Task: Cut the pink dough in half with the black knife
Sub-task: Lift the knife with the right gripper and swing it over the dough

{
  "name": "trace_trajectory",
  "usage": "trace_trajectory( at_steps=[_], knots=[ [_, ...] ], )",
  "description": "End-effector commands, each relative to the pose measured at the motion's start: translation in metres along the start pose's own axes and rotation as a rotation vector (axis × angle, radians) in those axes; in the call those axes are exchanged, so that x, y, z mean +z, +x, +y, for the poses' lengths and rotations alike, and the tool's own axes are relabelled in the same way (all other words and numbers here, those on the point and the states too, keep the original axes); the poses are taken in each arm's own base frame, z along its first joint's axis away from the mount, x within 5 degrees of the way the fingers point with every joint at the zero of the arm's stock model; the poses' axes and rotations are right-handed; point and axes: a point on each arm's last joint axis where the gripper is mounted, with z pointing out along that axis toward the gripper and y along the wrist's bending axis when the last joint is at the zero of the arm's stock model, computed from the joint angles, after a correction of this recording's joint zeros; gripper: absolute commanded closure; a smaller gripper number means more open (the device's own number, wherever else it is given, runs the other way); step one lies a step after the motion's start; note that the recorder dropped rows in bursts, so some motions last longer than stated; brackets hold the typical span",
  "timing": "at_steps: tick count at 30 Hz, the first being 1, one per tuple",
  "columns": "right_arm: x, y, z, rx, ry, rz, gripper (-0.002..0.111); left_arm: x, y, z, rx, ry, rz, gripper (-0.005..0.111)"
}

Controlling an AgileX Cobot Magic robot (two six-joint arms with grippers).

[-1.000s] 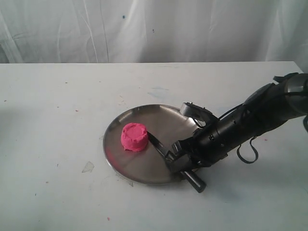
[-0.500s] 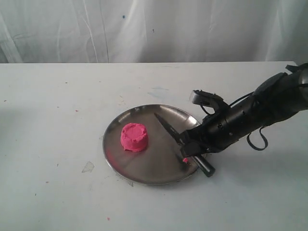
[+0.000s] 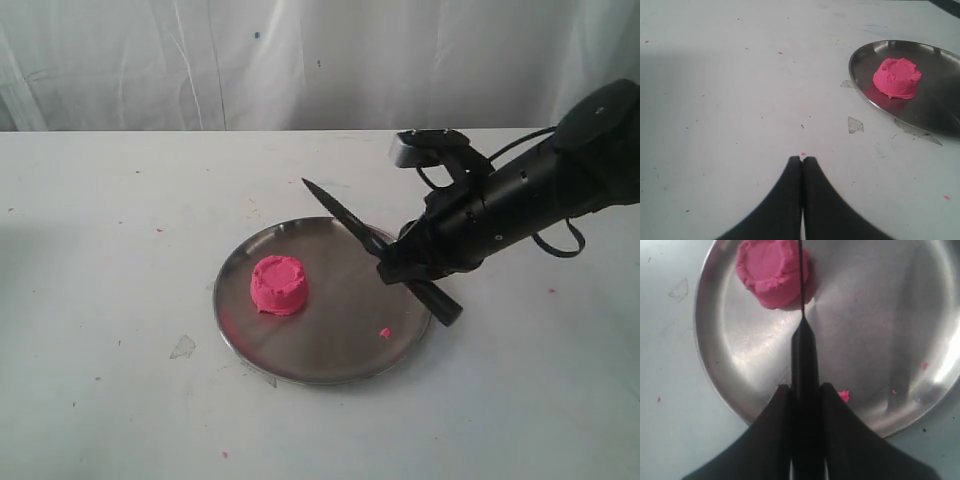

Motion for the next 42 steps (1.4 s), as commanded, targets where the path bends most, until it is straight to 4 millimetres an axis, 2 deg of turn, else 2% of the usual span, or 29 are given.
trace_trajectory(
  at_steps=[1,6,12,16,24,34,37,42],
  knots=[
    [-0.007,-0.003,0.028,-0.131,0.025,0.032,0.108,0.000,0.001,0.000,-0.004,-0.001,-0.005,0.107],
    [0.000,0.000,0.054,-0.247,0.106,0.110,0.108,0.000,0.001,0.000,-0.004,-0.001,-0.005,0.107],
    [0.007,0.000,0.067,-0.277,0.189,0.127,0.108,0.000,0.001,0.000,-0.004,-0.001,-0.005,0.107],
    [0.009,0.001,0.070,-0.286,0.183,0.128,0.108,0.000,0.001,0.000,-0.004,-0.001,-0.005,0.107],
    [0.026,0.003,0.065,-0.243,0.176,0.150,0.108,0.000,0.001,0.000,-0.004,-0.001,-0.005,0.107],
    [0.027,0.003,0.066,-0.226,0.168,0.143,0.108,0.000,0.001,0.000,0.036,-0.001,-0.005,0.107],
    [0.028,0.003,0.068,-0.233,0.164,0.138,0.108,0.000,0.001,0.000,0.096,-0.001,-0.005,0.107],
    [0.032,0.000,0.080,-0.269,0.158,0.101,0.108,0.000,0.001,0.000,0.099,-0.001,-0.005,0.107]
  ],
)
